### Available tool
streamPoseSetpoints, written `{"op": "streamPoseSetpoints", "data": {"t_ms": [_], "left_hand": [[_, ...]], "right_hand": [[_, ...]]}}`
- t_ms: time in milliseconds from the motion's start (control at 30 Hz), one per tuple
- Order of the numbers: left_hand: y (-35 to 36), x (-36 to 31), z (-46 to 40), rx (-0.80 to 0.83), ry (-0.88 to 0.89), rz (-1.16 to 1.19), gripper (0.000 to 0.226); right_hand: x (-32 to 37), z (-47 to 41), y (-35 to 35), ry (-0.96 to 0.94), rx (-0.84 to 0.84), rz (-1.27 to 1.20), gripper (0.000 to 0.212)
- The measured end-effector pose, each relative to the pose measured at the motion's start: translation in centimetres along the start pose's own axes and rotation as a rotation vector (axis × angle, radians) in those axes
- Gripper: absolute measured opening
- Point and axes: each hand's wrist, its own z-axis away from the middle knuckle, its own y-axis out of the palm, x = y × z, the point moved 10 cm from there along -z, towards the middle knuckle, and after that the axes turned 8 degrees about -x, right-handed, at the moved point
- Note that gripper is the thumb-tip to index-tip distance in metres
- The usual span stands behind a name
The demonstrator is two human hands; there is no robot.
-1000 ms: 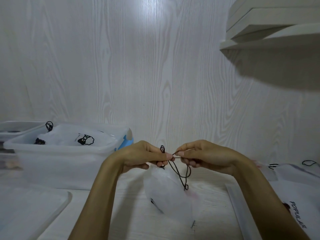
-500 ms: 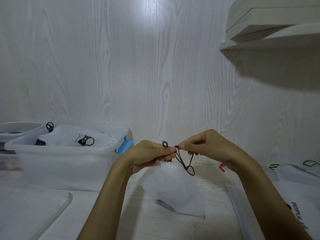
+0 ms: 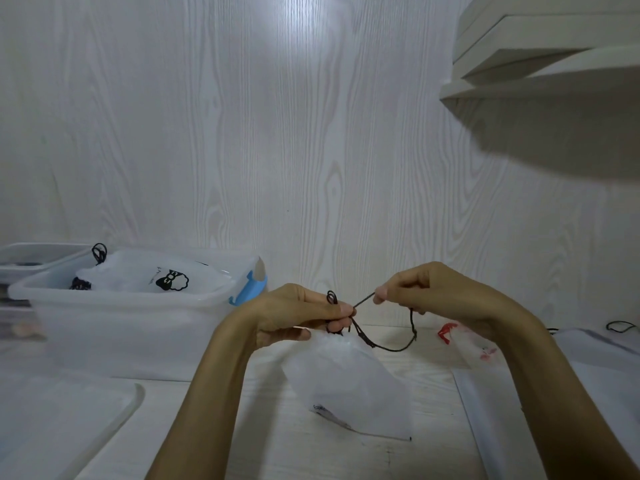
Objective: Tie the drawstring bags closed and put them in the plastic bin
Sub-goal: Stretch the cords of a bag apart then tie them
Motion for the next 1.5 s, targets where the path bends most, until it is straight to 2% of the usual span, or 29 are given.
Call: {"op": "streamPoseSetpoints", "data": {"t_ms": [67, 167, 233, 333, 433, 567, 667, 833, 967, 1100, 1133, 1200, 1267, 1400, 1500], "left_hand": [[0.1, -0.2, 0.1, 0.017, 0.013, 0.033, 0.019], [0.1, -0.3, 0.2, 0.036, 0.032, 0.049, 0.031], [-0.1, -0.2, 0.1, 0.036, 0.034, 0.051, 0.031], [-0.4, 0.1, 0.0, 0.026, 0.026, 0.049, 0.031], [-0.4, 0.3, -0.3, 0.005, 0.014, 0.04, 0.034], [-0.3, -0.1, -0.6, 0.001, 0.035, 0.097, 0.037], [-0.6, 0.0, -0.5, -0.014, 0.032, 0.094, 0.038], [-0.5, 0.1, -0.6, -0.026, 0.011, 0.113, 0.021], [-0.9, 0.0, -1.0, -0.079, 0.011, 0.258, 0.013], [-0.8, -0.5, -0.5, -0.055, 0.024, 0.329, 0.011], [-0.8, -0.6, -0.3, -0.045, 0.025, 0.325, 0.01], [-0.8, -0.7, 0.1, -0.026, 0.03, 0.309, 0.011], [-0.7, -0.9, 0.4, -0.007, 0.042, 0.289, 0.014], [-0.4, -1.5, 0.8, 0.015, 0.078, 0.248, 0.023], [-0.6, -1.5, 0.8, 0.013, 0.083, 0.232, 0.026]], "right_hand": [[-0.4, -0.3, 0.4, 0.015, 0.015, 0.003, 0.015], [-0.7, 0.4, 2.9, 0.028, 0.201, 0.005, 0.019], [-0.6, 0.6, 3.6, 0.013, 0.251, 0.013, 0.021], [-0.4, 0.4, 2.8, 0.013, 0.184, 0.02, 0.019], [-0.4, 0.4, 2.1, 0.057, 0.131, 0.048, 0.027], [0.3, 0.7, 2.9, 0.014, 0.163, 0.204, 0.025], [0.9, 0.9, 3.0, -0.015, 0.163, 0.208, 0.021], [1.2, 0.6, 1.5, -0.023, 0.079, 0.116, 0.013], [2.1, 1.5, 3.2, -0.056, 0.244, 0.112, 0.02], [3.7, 3.0, 4.5, -0.131, 0.357, 0.222, 0.032], [3.6, 3.0, 4.2, -0.123, 0.335, 0.258, 0.036], [3.4, 2.3, 2.2, -0.095, 0.166, 0.283, 0.034], [3.3, 1.4, 1.0, -0.123, 0.036, 0.232, 0.023], [3.3, 1.2, 4.3, -0.146, 0.215, 0.078, 0.022], [3.1, 0.9, 4.9, -0.129, 0.233, -0.029, 0.02]]}}
